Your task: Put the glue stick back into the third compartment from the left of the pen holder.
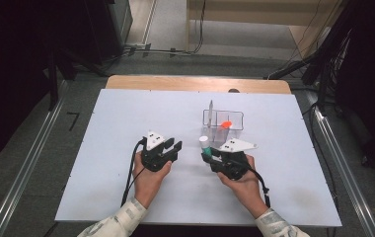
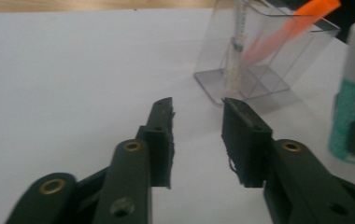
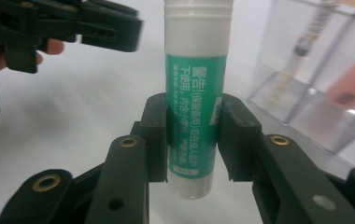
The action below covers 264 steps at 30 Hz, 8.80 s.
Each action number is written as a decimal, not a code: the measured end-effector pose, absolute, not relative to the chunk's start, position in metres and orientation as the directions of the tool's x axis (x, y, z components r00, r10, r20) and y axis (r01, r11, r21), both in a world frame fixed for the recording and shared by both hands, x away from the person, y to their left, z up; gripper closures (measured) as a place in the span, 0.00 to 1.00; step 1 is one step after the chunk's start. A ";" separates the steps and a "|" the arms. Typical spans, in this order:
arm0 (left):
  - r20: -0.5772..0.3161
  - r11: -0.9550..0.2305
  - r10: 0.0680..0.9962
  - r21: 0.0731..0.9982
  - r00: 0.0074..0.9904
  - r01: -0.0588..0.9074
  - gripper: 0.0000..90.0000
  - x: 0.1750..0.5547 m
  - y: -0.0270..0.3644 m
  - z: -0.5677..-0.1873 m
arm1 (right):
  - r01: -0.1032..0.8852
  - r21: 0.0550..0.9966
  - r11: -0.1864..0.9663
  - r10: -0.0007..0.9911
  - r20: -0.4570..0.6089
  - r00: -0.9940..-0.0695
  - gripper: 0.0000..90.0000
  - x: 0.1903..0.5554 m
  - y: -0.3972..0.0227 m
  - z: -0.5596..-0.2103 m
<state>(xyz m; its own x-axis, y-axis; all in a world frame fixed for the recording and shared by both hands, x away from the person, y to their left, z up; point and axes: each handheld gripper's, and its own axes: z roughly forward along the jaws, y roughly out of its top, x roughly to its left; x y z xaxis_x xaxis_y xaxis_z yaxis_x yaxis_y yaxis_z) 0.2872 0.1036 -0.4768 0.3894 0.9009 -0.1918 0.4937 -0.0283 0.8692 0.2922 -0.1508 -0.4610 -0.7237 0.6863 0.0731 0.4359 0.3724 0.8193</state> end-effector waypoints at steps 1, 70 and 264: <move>-0.185 -0.025 0.910 0.869 0.372 0.495 0.60 0.287 0.105 -0.477 | 0.438 0.821 0.366 0.692 0.074 -0.718 0.71 0.293 -0.154 -0.460; -0.104 -0.044 0.964 0.847 0.245 0.530 0.28 0.288 0.138 -0.487 | 0.425 0.897 0.124 0.860 0.116 -0.496 0.71 0.356 -0.230 -0.414; -0.128 0.049 0.986 0.827 0.103 0.561 0.27 0.230 0.232 -0.495 | 0.592 0.797 0.121 0.955 0.070 -0.289 0.25 0.267 -0.336 -0.477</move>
<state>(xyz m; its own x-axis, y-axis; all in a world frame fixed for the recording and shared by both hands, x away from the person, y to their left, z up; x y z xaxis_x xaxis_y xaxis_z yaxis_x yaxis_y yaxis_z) 0.2296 0.2320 -0.4952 0.1028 0.9864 -0.1281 0.5607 0.0489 0.8265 0.2666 -0.3364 -0.4772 -0.2890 0.9548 0.0702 0.5923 0.1207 0.7966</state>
